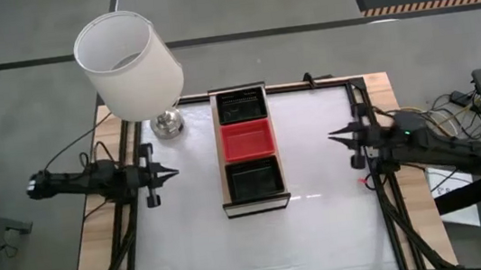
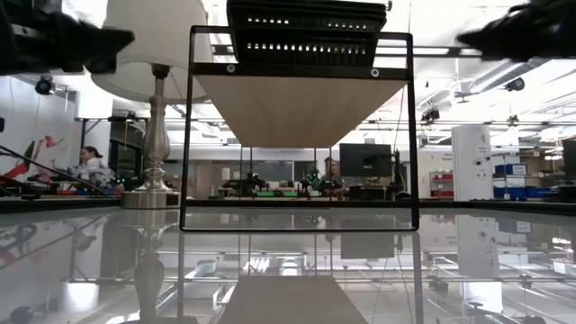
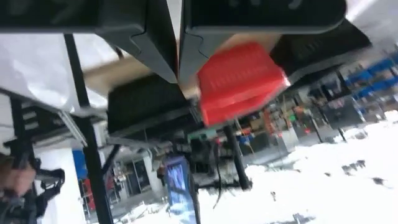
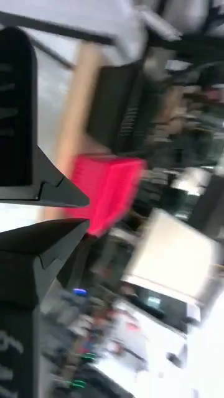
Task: Stack baskets on shelf by color
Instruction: Return to Home Position
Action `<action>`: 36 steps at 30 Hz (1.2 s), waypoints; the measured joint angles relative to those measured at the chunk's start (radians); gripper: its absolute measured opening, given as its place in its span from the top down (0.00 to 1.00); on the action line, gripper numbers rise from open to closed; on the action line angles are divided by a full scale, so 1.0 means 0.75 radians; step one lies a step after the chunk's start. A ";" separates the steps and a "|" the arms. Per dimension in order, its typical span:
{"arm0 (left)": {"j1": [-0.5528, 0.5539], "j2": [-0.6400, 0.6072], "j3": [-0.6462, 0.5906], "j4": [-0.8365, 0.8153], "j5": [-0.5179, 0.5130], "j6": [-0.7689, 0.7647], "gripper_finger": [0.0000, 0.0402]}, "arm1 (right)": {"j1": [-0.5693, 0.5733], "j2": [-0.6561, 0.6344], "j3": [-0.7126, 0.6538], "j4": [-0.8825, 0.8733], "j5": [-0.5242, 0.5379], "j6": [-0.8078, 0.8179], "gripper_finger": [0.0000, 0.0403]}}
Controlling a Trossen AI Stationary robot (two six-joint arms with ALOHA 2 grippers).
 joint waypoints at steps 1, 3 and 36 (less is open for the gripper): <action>0.000 0.007 -0.018 0.012 0.000 -0.021 1.00 | 0.001 -0.043 -0.013 0.005 -0.017 -0.001 0.92; 0.000 0.017 -0.047 0.113 0.000 -0.058 1.00 | 0.001 -0.094 -0.039 0.032 -0.059 0.004 0.92; 0.000 0.102 -0.086 0.320 -0.012 -0.070 1.00 | 0.000 0.008 -0.334 0.388 -0.213 0.758 0.92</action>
